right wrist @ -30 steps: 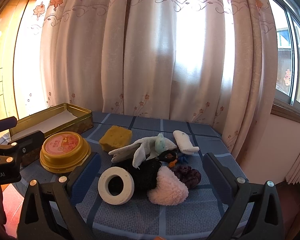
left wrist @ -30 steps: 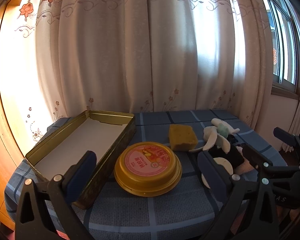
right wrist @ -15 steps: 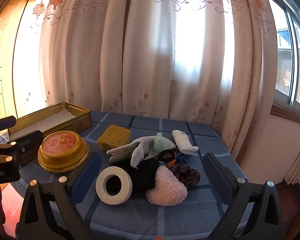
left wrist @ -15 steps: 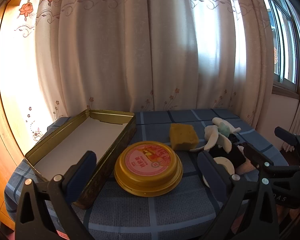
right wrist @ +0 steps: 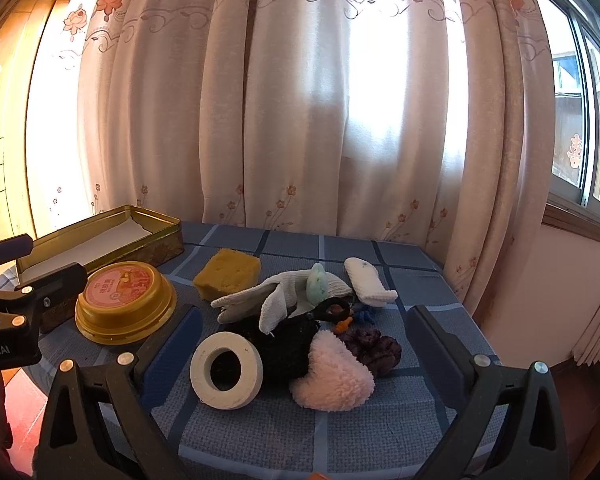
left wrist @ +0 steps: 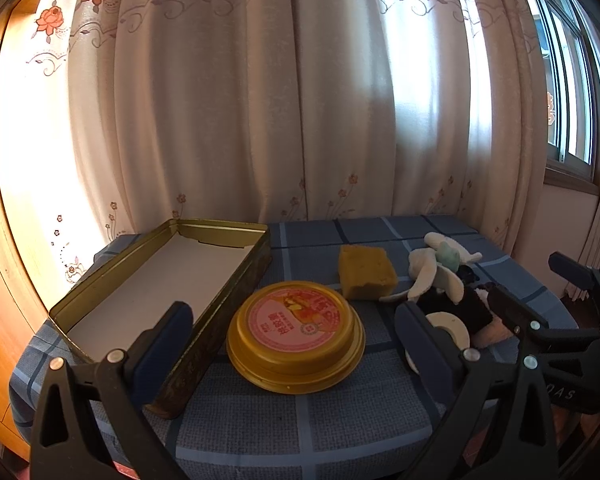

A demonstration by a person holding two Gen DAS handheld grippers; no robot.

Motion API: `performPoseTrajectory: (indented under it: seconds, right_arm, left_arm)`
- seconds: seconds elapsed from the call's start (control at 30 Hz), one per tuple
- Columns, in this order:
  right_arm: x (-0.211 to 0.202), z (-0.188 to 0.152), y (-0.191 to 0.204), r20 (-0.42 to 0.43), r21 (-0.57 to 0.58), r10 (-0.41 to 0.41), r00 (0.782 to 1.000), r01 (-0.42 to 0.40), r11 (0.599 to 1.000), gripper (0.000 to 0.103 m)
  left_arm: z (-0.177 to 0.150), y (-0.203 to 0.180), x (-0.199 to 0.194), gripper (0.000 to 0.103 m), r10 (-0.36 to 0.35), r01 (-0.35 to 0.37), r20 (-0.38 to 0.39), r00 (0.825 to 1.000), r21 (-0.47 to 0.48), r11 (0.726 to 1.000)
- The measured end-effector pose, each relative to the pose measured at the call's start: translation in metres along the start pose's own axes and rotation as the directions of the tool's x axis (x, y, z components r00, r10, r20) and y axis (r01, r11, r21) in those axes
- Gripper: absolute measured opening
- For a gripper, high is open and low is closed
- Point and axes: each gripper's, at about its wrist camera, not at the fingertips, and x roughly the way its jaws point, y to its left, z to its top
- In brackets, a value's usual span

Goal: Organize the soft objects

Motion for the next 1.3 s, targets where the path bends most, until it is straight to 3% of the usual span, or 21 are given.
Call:
performPoseTrajectory:
  seconds: [0.4, 0.7, 0.87, 1.0, 1.1, 1.23, 1.3]
  right_arm:
    - [-0.001, 0.0, -0.008, 0.012, 0.009, 0.012, 1.0, -0.012, 1.0, 0.102]
    - [0.007, -0.025, -0.042, -0.035, -0.002, -0.012, 0.999, 0.012, 1.0, 0.099]
    - [0.018, -0.041, -0.05, -0.067, 0.009, 0.029, 0.997, -0.029, 1.0, 0.083]
    - [0.026, -0.045, -0.049, -0.073, 0.015, 0.074, 0.995, -0.074, 0.997, 0.078]
    - [0.036, -0.049, -0.046, -0.099, 0.016, 0.121, 0.988, -0.12, 0.993, 0.067]
    - [0.039, -0.054, -0.043, -0.097, 0.031, 0.187, 0.977, -0.185, 0.982, 0.029]
    - [0.033, -0.052, -0.044, -0.067, 0.035, 0.2, 0.977, -0.198, 0.98, 0.024]
  left_arm:
    - [-0.002, -0.003, 0.003, 0.103, 0.001, -0.001, -0.007, 1.0, 0.004, 1.0]
    - [-0.015, -0.028, 0.009, 0.102, -0.078, 0.079, -0.008, 0.997, 0.061, 0.995]
    - [-0.023, -0.05, 0.013, 0.102, -0.124, 0.125, -0.02, 0.992, 0.109, 0.986]
    - [-0.026, -0.06, 0.016, 0.102, -0.161, 0.164, -0.035, 0.986, 0.129, 0.978]
    - [-0.026, -0.057, 0.017, 0.101, -0.18, 0.183, -0.041, 0.983, 0.115, 0.976]
    - [-0.027, -0.059, 0.02, 0.099, -0.201, 0.207, -0.056, 0.978, 0.113, 0.972]
    - [-0.028, -0.06, 0.021, 0.097, -0.211, 0.217, -0.063, 0.975, 0.119, 0.969]
